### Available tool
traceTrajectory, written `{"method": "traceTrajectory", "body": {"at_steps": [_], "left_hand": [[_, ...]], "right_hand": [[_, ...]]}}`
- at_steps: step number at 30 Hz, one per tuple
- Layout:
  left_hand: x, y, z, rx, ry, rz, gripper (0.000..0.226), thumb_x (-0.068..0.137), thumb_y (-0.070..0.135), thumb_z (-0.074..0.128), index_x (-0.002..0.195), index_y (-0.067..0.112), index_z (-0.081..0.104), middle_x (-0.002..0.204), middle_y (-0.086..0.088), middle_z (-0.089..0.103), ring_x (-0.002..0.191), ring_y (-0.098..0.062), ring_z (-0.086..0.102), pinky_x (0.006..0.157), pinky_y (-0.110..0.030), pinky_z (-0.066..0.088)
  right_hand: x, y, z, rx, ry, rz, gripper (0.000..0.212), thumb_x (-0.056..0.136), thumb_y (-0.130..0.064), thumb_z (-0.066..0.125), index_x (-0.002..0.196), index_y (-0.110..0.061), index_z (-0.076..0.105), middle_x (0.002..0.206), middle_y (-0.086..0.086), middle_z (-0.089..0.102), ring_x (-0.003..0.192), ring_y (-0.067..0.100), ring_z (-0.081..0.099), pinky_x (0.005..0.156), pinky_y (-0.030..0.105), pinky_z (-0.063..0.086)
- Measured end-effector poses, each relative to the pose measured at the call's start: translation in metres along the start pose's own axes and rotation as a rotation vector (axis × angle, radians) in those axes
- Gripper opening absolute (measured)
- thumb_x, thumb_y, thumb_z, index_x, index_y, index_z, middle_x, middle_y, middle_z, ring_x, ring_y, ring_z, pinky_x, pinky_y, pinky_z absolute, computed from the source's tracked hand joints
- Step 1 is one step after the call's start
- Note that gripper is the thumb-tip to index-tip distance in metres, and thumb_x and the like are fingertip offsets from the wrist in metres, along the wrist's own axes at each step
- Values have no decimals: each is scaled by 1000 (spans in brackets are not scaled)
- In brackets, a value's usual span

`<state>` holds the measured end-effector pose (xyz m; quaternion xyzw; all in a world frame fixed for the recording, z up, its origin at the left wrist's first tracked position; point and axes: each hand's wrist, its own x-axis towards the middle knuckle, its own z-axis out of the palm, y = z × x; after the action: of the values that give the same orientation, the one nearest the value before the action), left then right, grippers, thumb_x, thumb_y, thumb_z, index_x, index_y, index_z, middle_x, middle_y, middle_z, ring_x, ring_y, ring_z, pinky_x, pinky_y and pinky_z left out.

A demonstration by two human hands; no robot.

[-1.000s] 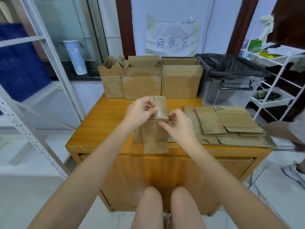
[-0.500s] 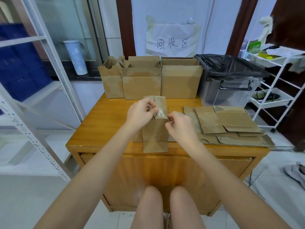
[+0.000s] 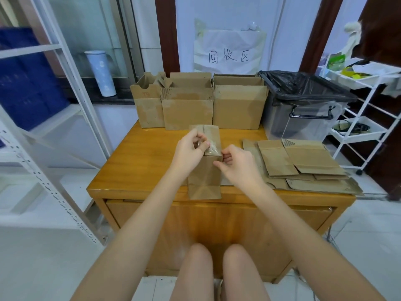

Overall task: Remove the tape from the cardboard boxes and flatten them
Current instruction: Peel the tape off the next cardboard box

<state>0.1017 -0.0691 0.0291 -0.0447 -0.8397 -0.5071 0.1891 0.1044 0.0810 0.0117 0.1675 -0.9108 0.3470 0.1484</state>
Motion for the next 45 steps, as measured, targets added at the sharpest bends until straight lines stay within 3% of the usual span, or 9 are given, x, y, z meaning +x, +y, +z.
{"method": "traceTrajectory", "body": {"at_steps": [6, 10, 17, 23, 34, 38, 40, 43, 45], "left_hand": [[-4, -3, 9, -30, 56, -8, 20, 91, 14, 61, 78, 24, 50, 77, -7, 62, 76, -32, 56, 69, -40, 45], [-4, -5, 9, -33, 68, 10, 25, 91, 12, 61, 76, 28, 49, 77, -3, 60, 68, -16, 49, 66, -31, 41], [-2, -8, 10, -49, 59, -10, 19, 92, 15, 60, 80, 26, 51, 88, -10, 68, 82, -24, 61, 76, -38, 49], [-2, -7, 9, -57, 52, -9, 19, 92, 15, 60, 80, 24, 50, 87, -6, 67, 78, -15, 58, 70, -25, 44], [-1, -7, 7, -47, 30, -4, 21, 92, 17, 61, 77, 25, 48, 84, -10, 67, 72, -12, 57, 70, -28, 45], [-1, -8, 6, -38, 34, -4, 23, 93, 16, 60, 77, 26, 47, 78, 0, 65, 66, -4, 53, 64, -21, 41], [1, -7, 6, -47, 27, -13, 23, 94, 16, 59, 77, 26, 47, 76, 5, 63, 69, -6, 54, 66, -21, 41], [1, -5, 6, -52, 26, -21, 22, 94, 15, 59, 78, 25, 47, 76, 7, 63, 70, -6, 54, 67, -22, 41], [-1, -5, 7, -62, 29, -34, 21, 94, 15, 59, 78, 24, 48, 75, 7, 61, 69, -5, 53, 66, -21, 40]], "right_hand": [[1, 5, -6, -7, -35, -66, 26, 85, -19, 69, 107, -5, 63, 97, 5, 66, 86, 15, 63, 84, 30, 54], [1, 6, -11, 13, -55, -82, 29, 83, -14, 67, 111, -4, 65, 100, 7, 68, 88, 15, 64, 86, 32, 55], [-8, 18, -15, 18, -260, -7, 79, 72, -52, 75, 137, -19, 45, 127, -2, 59, 115, 12, 56, 99, 34, 49], [-7, 22, -1, -37, -62, -107, 9, 90, -23, 64, 89, -14, 64, 117, 0, 61, 111, 12, 55, 100, 28, 43], [18, 31, -37, -275, -210, -511, 9, 88, -8, 59, 80, -11, 58, 91, 6, 66, 94, 24, 58, 77, 44, 52], [24, 26, -45, -337, -233, -556, 11, 90, -4, 54, 86, -5, 64, 83, 8, 67, 91, 28, 63, 106, 42, 42], [28, 24, -61, -298, -138, -485, 10, 91, -4, 56, 87, -6, 65, 87, 8, 69, 100, 30, 65, 110, 35, 35], [43, 19, -91, -230, -94, -467, 6, 88, -15, 65, 92, -12, 65, 99, 3, 69, 100, 23, 63, 102, 47, 45], [45, 14, -97, -296, -227, -422, 38, 82, -29, 73, 116, -17, 62, 119, -2, 63, 112, 17, 56, 102, 42, 44]]}}
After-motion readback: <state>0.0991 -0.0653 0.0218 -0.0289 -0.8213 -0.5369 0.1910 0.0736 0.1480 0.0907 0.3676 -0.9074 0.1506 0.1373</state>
